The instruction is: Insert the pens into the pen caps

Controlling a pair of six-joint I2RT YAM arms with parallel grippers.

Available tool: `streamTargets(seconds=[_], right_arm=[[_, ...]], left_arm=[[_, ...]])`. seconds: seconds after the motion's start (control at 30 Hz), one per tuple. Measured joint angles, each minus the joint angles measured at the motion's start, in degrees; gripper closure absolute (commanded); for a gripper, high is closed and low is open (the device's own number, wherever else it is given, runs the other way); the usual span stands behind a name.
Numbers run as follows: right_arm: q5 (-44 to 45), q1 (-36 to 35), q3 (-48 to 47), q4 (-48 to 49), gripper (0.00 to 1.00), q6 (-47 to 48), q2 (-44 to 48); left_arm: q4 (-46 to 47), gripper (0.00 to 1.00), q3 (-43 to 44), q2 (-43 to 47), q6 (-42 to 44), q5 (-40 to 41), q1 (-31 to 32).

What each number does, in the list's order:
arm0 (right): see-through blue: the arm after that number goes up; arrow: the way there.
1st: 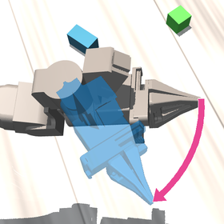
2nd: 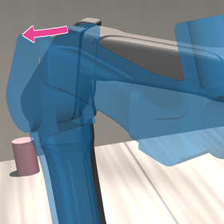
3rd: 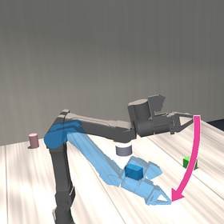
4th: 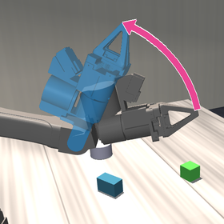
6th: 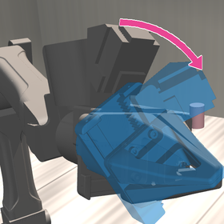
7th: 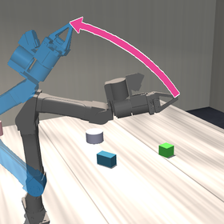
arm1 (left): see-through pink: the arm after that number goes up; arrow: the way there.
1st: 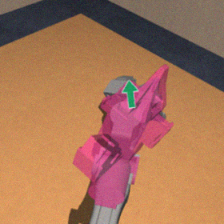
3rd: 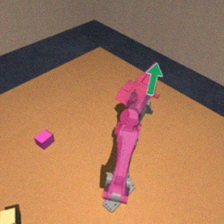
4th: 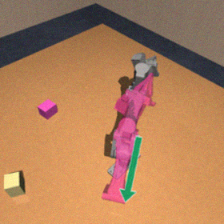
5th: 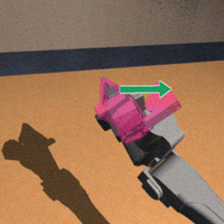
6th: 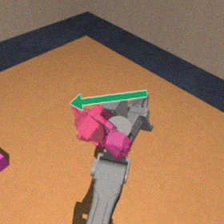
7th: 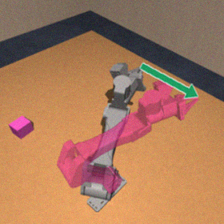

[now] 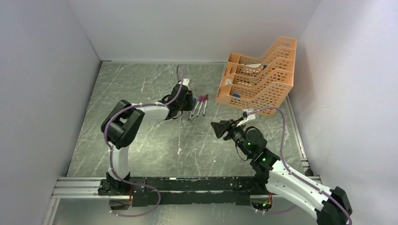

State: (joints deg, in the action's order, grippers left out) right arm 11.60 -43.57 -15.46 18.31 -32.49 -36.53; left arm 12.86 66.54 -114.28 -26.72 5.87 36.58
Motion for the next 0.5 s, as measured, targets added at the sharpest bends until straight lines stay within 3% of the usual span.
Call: streamTargets(seconds=[0.1,0.17,0.23,0.27,0.5], right_arm=[[0.0,0.0,0.0,0.0,0.45,0.1,0.0],[0.0,0.0,0.0,0.0,0.45,0.2,0.0],[0.1,0.0,0.0,0.0,0.45,0.2,0.0],[0.2,0.0,0.0,0.0,0.45,0.3,-0.1],[0.4,0.1,0.0,0.0,0.45,0.9,-2.4]], left_arm=[[0.3,0.57,-1.6,5.1,1.4,0.9,0.0],[1.5,0.45,-2.9,9.5,2.9,1.5,0.0],[3.3,0.27,-4.2,14.3,5.2,1.3,0.0],[4.3,0.25,-4.8,16.9,6.0,1.0,0.0],[8.5,0.24,-7.1,29.9,3.0,2.0,0.0]])
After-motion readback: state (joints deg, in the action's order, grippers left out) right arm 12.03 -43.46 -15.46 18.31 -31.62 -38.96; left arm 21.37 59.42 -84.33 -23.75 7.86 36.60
